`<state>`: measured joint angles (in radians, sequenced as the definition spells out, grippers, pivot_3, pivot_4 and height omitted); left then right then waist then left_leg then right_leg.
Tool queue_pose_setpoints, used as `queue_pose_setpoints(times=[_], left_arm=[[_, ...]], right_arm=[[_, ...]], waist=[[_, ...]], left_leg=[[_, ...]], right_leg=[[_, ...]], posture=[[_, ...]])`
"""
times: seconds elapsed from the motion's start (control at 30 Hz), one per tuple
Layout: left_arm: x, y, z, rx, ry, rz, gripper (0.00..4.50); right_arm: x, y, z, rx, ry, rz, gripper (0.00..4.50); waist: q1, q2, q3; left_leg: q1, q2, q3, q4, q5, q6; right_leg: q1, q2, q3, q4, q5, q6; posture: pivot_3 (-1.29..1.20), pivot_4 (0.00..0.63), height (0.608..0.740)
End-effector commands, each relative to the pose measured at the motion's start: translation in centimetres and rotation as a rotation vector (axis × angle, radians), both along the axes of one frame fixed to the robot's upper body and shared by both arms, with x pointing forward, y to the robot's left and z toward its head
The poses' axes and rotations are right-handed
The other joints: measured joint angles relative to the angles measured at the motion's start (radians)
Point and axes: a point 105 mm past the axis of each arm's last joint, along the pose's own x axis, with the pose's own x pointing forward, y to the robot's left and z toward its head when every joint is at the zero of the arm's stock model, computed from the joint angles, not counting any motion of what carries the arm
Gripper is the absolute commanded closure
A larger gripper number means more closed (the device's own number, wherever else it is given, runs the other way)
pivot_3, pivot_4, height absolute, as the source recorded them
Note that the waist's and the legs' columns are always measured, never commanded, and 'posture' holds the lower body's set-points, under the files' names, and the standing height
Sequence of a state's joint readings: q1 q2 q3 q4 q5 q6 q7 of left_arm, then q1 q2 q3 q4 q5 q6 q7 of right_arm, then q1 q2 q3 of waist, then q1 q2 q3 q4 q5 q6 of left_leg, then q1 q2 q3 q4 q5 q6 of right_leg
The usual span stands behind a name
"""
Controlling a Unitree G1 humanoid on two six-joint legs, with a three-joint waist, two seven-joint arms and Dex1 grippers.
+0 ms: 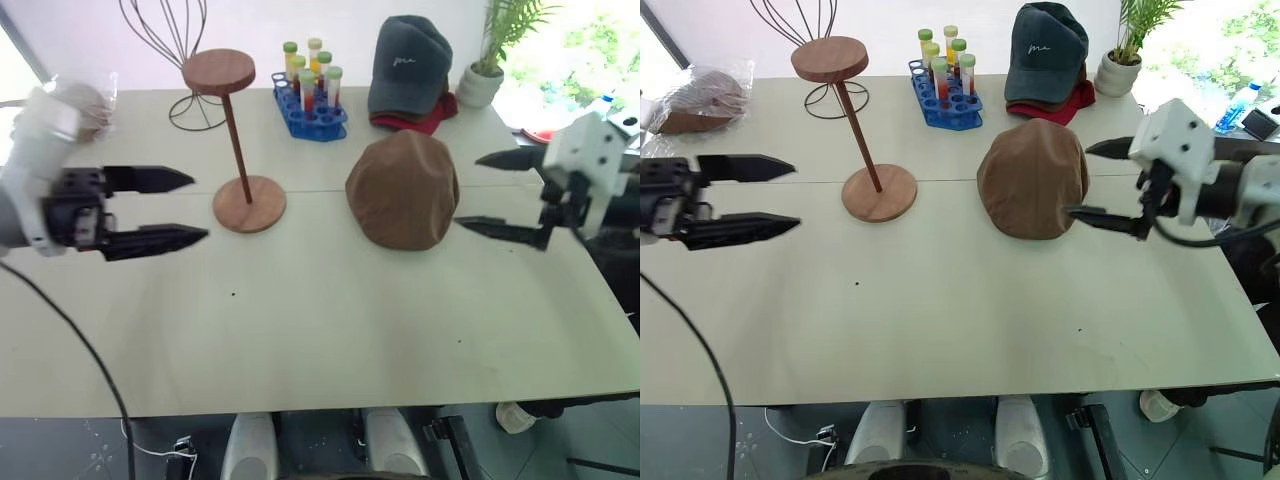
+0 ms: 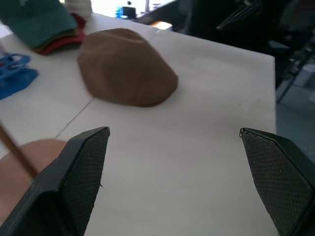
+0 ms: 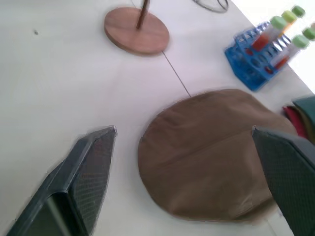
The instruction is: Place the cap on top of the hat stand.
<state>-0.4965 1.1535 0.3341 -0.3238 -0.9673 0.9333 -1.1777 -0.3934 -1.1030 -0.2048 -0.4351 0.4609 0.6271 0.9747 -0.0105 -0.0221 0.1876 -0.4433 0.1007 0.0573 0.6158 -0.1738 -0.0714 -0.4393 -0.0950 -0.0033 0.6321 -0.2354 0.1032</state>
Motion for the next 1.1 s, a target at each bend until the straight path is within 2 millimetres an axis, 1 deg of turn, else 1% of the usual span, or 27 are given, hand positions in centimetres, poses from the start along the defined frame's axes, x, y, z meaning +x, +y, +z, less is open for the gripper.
queue_pose_setpoints(times=[0.03, 0.13, 0.2, 0.33, 0.5, 0.57, 0.73, 0.8, 0.93, 1.1], left_arm=[[0.2, -0.9, 0.2, 0.019, -0.017, -0.067, 0.08], [1.1, -1.9, -0.1, 0.029, -0.021, -0.129, 0.08], [1.5, -2.4, -0.2, 0.038, -0.021, -0.159, 0.08], [1.9, -3.1, -0.3, 0.039, -0.022, -0.201, 0.08], [2.4, -3.7, -0.3, 0.045, -0.044, -0.208, 0.08], [2.5, -3.8, -0.1, 0.04, -0.052, -0.204, 0.08], [2.6, -3.8, 0.3, 0.035, -0.072, -0.19, 0.08], [2.6, -3.7, 0.4, 0.033, -0.077, -0.183, 0.08], [2.8, -3.7, 0.5, 0.025, -0.086, -0.168, 0.08], [2.8, -3.8, 1.0, 0.006, -0.098, -0.161, 0.08]], right_arm=[[-0.5, 1.4, -1.1, -0.064, -0.073, -0.028, 0.0], [0.3, 2.6, -3.8, -0.097, -0.14, -0.112, 0.0], [0.8, 2.9, -4.7, -0.13, -0.193, -0.144, 0.0], [2.2, 2.8, -6.8, -0.212, -0.26, -0.206, 0.0], [4.1, 1.4, -10.7, -0.309, -0.289, -0.279, 0.0], [4.7, 1.4, -11.6, -0.3, -0.281, -0.292, 0.0], [6.0, 1.2, -13.3, -0.327, -0.291, -0.3, 0.0], [6.8, 1.2, -13.6, -0.317, -0.298, -0.315, 0.0], [9.1, 0.6, -13.2, -0.376, -0.382, -0.34, 0.0], [10.8, -0.3, -12.9, -0.516, -0.496, -0.323, 0.0]], waist=[[0.0, 0.0, 0.0], [0.0, -0.002, -0.001], [0.0, -0.002, -0.001], [-0.001, -0.003, -0.001], [0.0, -0.003, -0.002], [-0.002, -0.003, -0.002], [-0.006, -0.004, -0.002], [-0.005, -0.005, -0.002], [-0.007, -0.005, -0.002], [-0.001, -0.005, -0.002]], left_leg=[[0.0, 0.0, 0.0, 0.001, 0.0, 0.0], [0.0, 0.0, -0.001, 0.003, 0.0, 0.0], [0.0, 0.0, -0.002, 0.006, 0.0, 0.0], [-0.002, 0.0, -0.003, 0.011, -0.001, 0.001], [-0.002, 0.0, -0.004, 0.011, -0.001, 0.001], [-0.002, 0.0, -0.004, 0.012, -0.001, 0.002], [-0.001, 0.0, -0.005, 0.011, -0.001, 0.002], [0.0, 0.0, -0.006, 0.012, -0.001, 0.002], [0.0, 0.0, -0.006, 0.013, -0.001, 0.002], [0.0, 0.0, -0.007, 0.014, -0.001, 0.002]], right_leg=[[0.0, 0.0, 0.0, 0.0, 0.0, 0.0], [0.001, 0.0, 0.0, 0.0, 0.0, 0.0], [0.003, 0.001, 0.0, 0.0, 0.0, 0.0], [0.005, 0.0, 0.0, 0.0, 0.0, 0.0], [0.006, 0.001, 0.0, 0.0, 0.0, 0.0], [0.007, 0.001, 0.0, 0.0, 0.0, 0.0], [0.007, 0.002, 0.0, 0.0, 0.0, 0.0], [0.008, 0.002, 0.0, 0.0, 0.0, 0.0], [0.01, 0.002, 0.0, 0.0, 0.0, 0.0], [0.01, 0.002, 0.0, 0.0, 0.0, 0.0]], posture=[[0.0, 0.15, 0.728], [0.0, 0.15, 0.728], [0.0, 0.15, 0.728], [0.0, 0.15, 0.728], [0.0, 0.15, 0.728], [0.0, 0.15, 0.728], [0.0, 0.15, 0.728], [0.0, 0.15, 0.728], [0.0, 0.15, 0.728], [0.0, 0.15, 0.728]])
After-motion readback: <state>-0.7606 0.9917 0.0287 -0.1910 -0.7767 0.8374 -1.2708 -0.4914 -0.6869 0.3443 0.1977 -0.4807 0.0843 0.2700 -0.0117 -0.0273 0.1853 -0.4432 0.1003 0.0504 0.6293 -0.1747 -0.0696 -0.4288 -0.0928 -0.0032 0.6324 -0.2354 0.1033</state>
